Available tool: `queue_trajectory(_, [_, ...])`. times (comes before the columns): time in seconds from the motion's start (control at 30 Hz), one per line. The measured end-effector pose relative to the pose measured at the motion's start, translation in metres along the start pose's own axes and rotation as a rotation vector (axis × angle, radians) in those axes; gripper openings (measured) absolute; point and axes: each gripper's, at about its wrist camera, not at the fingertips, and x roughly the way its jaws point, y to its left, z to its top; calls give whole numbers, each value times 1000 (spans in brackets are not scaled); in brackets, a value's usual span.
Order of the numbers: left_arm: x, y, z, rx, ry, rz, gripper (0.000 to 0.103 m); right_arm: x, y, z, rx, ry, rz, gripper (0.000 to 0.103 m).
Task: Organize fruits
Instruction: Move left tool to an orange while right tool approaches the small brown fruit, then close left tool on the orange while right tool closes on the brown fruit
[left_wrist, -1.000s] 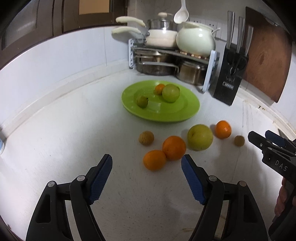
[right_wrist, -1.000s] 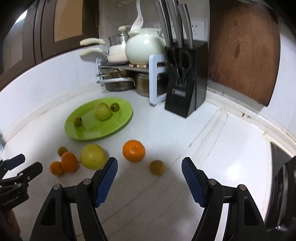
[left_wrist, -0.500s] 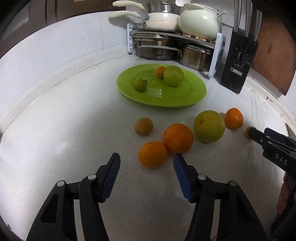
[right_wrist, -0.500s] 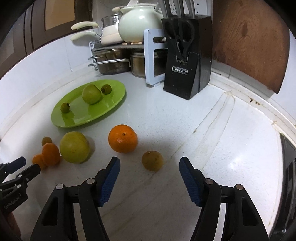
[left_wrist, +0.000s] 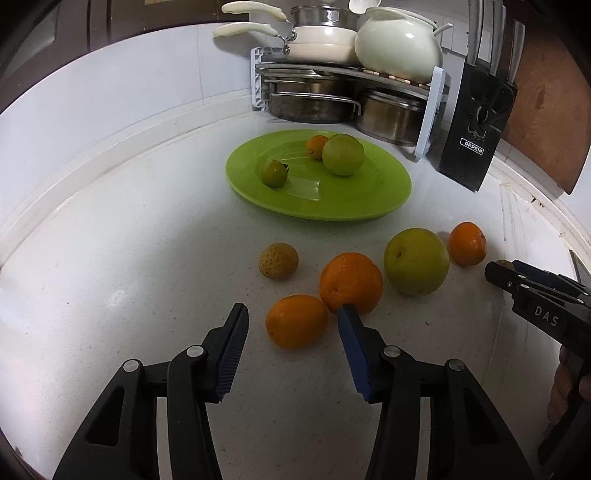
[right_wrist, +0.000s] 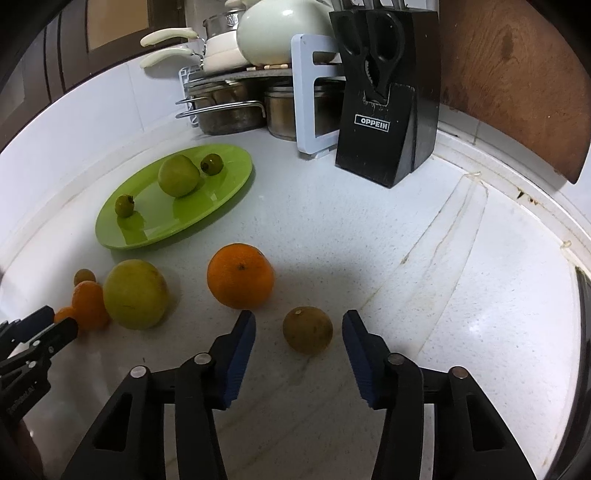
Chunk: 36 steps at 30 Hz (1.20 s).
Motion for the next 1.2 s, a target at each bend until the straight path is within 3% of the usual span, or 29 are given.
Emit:
queue_trajectory(0.13, [0, 0, 1, -2, -7, -7, 41, 1, 1, 0, -5, 6, 3, 40])
queue_trajectory(0.3, [1, 1, 0, -8, -6, -5, 40, 2, 3, 1, -13, 10, 9, 30])
queue_trajectory(0.87, [2, 7, -4, -28, -21, -82, 35, -16, 21, -6, -18, 2, 86, 30])
queue_trajectory(1.2, [-15, 9, -6, -3, -53, -84, 35, -36, 31, -11, -15, -25, 96, 30])
